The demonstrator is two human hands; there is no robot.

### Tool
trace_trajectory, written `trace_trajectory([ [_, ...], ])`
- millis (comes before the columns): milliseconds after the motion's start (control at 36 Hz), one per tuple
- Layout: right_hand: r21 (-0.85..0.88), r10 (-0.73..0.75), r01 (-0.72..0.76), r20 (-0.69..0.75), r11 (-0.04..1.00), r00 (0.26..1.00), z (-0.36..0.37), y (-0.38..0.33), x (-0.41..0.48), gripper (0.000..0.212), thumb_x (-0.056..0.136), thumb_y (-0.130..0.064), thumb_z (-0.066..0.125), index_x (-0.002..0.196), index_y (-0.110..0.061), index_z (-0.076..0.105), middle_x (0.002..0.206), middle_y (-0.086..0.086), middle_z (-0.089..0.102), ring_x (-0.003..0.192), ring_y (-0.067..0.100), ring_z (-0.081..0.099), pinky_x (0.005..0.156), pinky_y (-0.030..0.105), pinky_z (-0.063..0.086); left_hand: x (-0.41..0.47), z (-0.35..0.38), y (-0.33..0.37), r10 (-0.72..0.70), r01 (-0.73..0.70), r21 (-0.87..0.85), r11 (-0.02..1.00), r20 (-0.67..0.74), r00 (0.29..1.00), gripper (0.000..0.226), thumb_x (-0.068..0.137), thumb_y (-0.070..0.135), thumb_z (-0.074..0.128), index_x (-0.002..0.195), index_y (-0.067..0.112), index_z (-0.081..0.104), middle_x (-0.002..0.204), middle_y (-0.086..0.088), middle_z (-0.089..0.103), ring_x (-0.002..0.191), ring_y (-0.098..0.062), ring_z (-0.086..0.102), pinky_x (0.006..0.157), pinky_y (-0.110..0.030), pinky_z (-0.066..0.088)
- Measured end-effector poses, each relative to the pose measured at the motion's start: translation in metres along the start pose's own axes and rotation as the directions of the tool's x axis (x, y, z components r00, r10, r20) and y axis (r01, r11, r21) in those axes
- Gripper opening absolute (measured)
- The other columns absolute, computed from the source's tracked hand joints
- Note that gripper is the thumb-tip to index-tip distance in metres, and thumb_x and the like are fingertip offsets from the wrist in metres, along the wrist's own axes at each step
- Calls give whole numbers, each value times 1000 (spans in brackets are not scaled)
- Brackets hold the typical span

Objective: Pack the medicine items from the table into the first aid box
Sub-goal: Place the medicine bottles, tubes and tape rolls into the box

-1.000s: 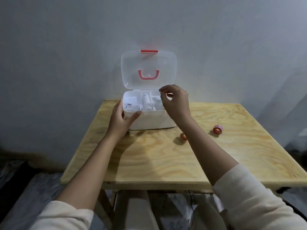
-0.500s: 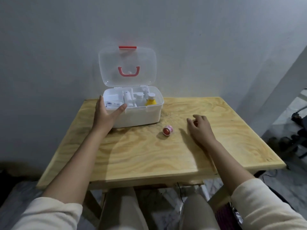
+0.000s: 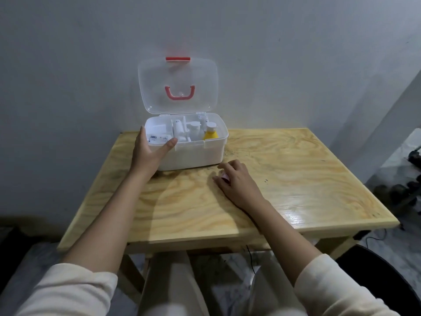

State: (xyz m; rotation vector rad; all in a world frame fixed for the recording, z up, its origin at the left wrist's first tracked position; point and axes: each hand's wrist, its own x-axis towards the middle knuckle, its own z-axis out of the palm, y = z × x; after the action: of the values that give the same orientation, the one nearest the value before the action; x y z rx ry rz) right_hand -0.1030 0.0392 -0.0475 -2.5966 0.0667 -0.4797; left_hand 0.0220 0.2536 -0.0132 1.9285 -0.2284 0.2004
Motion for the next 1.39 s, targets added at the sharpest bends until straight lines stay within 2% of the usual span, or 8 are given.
trace_trajectory([
  [250,162,56,-62,42,985,998,-6,2,3,25,91,-30,54,100,-7,55,108,8,48,108,22,42,87,23,32,3,0,-4,-13,14,-16,1000,14,1000,116,54,83,67,147,24,33,148,0,44,135,-19,43,111,-45,38],
  [417,336,89,-16,-204,942,975,-24,-14,18,17,89,-24,60,92,-7,59,94,1,47,87,16,46,73,4,36,0,2,-2,6,-6,-14,1000,-4,1000,105,68,66,74,151,22,27,153,0,38,139,-19,38,113,-43,35],
  [583,332,-73,190,-335,924,939,-58,-61,63,21,87,-26,61,95,-6,59,97,1,50,87,15,50,71,5,37,-3,1,2,-3,3,-58,998,-3,1000,104,63,67,75,148,26,32,148,1,44,134,-20,44,109,-45,41],
  [750,334,-215,256,-155,907,964,-51,-111,115,26,84,-30,64,99,-8,62,105,7,56,86,12,52,71,7,41,-6,-1,6,45,-46,-75,996,-21,999,90,56,72,72,131,30,44,134,8,51,121,-12,51,102,-36,45],
  [861,244,-258,245,23,938,966,-30,-130,145,31,83,-30,66,100,-5,63,103,11,62,88,18,55,78,25,46,-5,0,3,50,-51,-25,998,-42,998,110,56,76,67,145,19,37,144,-1,47,131,-18,45,109,-42,41],
  [1000,128,-272,252,188,959,944,-6,-138,166,32,82,-29,67,98,-1,65,101,16,67,85,22,57,71,24,37,-8,1,5,91,-93,-18,996,-68,993,88,60,72,65,132,24,47,127,6,52,120,-13,50,91,-20,44],
  [1139,114,-246,223,250,968,937,5,-140,175,32,82,-28,67,100,-2,64,104,15,67,93,26,59,71,23,36,-6,-1,1,82,-87,-63,994,-78,994,79,64,64,72,130,29,50,128,5,55,120,-14,54,99,-42,49],
  [1389,38,-234,235,317,971,919,9,-133,175,39,82,-26,67,115,-9,57,117,12,59,100,25,55,76,24,37,-6,-2,-2,51,-54,-40,998,-80,996,94,65,60,76,143,18,43,138,0,52,127,-17,50,104,-39,45],
])
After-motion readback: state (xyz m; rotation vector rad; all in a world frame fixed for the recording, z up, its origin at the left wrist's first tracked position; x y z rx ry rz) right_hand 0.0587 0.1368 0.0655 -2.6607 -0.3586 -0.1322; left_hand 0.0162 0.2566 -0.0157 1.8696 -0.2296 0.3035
